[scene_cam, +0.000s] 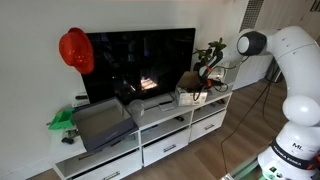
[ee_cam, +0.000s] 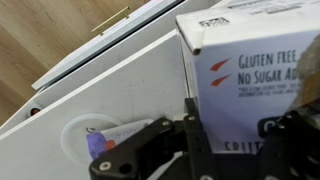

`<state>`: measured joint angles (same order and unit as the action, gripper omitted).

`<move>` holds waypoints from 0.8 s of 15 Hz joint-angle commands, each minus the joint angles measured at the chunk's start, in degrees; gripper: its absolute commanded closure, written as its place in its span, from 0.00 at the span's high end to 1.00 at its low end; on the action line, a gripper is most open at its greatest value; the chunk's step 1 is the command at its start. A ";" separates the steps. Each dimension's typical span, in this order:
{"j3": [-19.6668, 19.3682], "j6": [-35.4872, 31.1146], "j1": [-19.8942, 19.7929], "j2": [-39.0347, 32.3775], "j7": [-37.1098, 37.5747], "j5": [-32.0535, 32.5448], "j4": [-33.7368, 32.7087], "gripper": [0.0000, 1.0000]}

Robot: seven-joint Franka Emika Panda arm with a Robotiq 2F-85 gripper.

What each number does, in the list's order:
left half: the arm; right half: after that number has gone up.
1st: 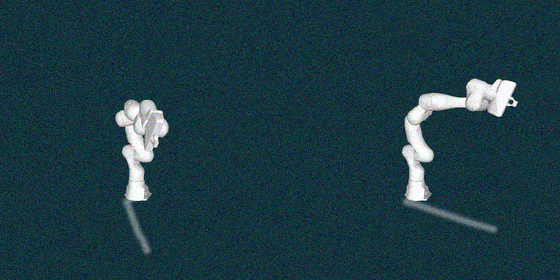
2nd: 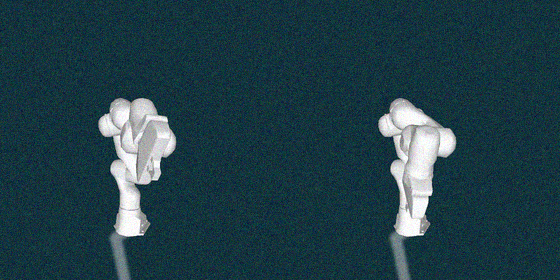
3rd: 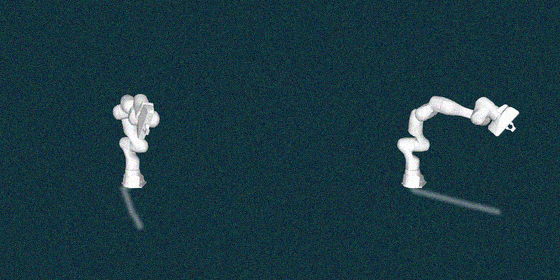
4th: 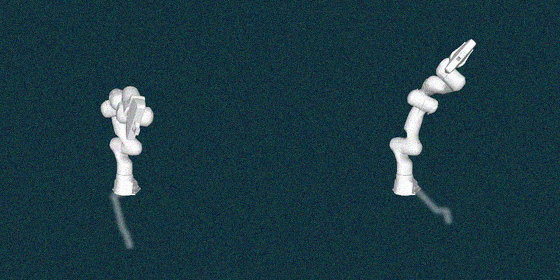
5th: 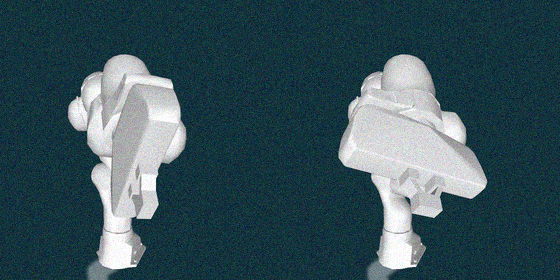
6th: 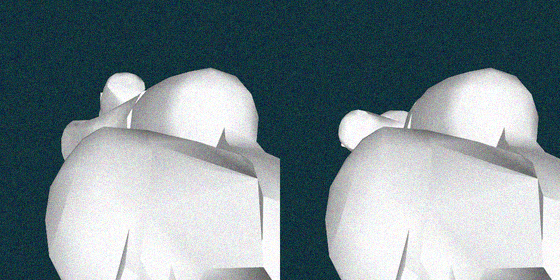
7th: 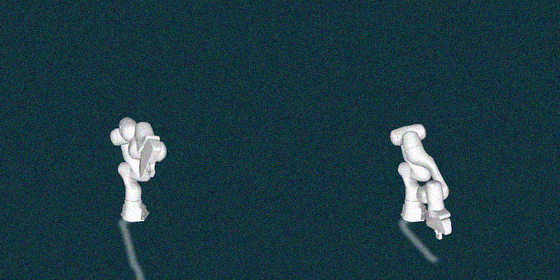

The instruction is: Pick up the white box and move it to the far right side of the tv stand

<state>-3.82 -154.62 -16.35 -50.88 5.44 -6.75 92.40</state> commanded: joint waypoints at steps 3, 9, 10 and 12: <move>3.14 5.05 -3.57 6.81 -4.72 -3.27 4.43 0.01; 0.04 8.45 -4.83 14.57 -4.77 -3.43 10.80 0.01; -0.90 8.69 -4.97 16.00 -4.58 -3.18 12.01 0.01; -2.46 8.71 -5.69 18.29 -4.64 -3.18 14.28 0.01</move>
<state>-5.11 -147.60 -20.78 -40.13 2.53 -7.81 100.63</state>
